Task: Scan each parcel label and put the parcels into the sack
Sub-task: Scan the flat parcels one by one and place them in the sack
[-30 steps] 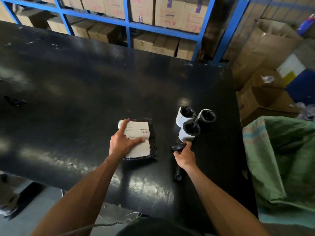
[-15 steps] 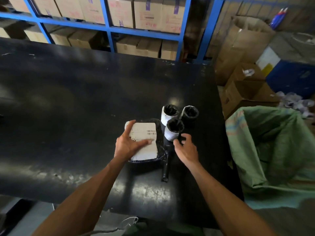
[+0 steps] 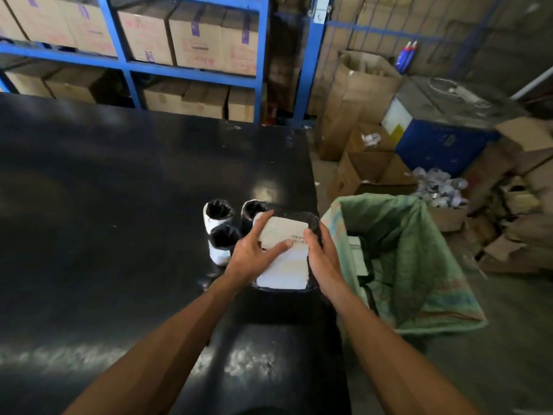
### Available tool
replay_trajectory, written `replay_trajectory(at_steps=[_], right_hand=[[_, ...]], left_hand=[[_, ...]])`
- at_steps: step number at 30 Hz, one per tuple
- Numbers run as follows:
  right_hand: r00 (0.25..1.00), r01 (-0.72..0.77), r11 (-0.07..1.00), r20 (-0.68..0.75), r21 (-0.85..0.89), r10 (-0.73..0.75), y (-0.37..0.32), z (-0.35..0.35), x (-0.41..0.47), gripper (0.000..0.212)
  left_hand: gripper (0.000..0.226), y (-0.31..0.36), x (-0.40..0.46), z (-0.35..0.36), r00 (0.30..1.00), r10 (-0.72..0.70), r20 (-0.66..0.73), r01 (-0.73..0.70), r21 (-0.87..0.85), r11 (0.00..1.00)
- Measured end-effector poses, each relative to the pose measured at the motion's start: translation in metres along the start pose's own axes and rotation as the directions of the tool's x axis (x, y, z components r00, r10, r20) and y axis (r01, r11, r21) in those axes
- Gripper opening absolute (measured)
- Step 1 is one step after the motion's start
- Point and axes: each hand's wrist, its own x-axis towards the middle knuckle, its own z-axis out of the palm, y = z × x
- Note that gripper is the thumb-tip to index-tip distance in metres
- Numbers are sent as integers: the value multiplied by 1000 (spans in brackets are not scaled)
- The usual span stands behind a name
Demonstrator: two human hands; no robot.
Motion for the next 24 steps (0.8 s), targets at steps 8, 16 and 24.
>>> replay_trajectory(at_steps=[8,16,24], right_hand=[[978,-22,997,-206,77,37,15,-151,61,35],[955,-206,977,-227,-51,190,75,-255,104,47],[944,-309,899,18,-311,330,130,-231,123,40]], left_hand=[[52,57,50,112,987,118,113,-117,-9,993],[65,50,96,216,989,57,138,-96,297,950],[74,13,107,259,990,82,113,-139,756,639]])
